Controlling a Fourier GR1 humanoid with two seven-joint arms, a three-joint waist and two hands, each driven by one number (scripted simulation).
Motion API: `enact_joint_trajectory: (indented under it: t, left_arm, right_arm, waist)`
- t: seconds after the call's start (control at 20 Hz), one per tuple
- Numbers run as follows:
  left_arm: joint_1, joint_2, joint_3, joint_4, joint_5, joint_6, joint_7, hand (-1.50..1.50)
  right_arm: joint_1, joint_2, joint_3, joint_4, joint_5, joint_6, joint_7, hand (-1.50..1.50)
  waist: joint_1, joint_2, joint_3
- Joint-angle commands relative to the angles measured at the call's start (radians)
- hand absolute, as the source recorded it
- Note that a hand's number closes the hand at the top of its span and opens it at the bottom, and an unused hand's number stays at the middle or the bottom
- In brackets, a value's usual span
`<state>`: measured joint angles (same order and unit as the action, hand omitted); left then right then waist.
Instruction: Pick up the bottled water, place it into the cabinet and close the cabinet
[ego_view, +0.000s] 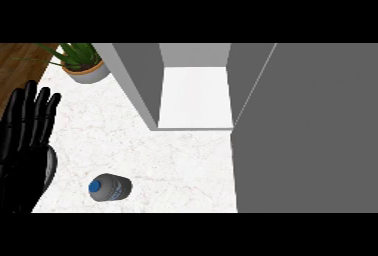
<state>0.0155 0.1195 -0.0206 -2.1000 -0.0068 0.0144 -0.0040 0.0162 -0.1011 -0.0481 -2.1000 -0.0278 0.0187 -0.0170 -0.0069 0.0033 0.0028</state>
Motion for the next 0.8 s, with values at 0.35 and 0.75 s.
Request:
enact_joint_trajectory:
  t: [0.35,0.75]
  left_arm:
    - [0.242,0.015,-0.022,-0.156,0.213,-0.127,0.145,-1.50]
    - [0.551,0.004,-0.067,-0.391,0.214,-0.173,0.143,-1.50]
  right_arm:
    - [0.196,0.037,0.133,-0.111,-0.125,0.085,0.170,-1.50]
    - [0.407,0.022,0.165,-0.397,-0.176,0.100,0.276,-1.50]
  waist:
    - [0.017,-0.009,-0.003]
    - [0.012,-0.010,-0.003]
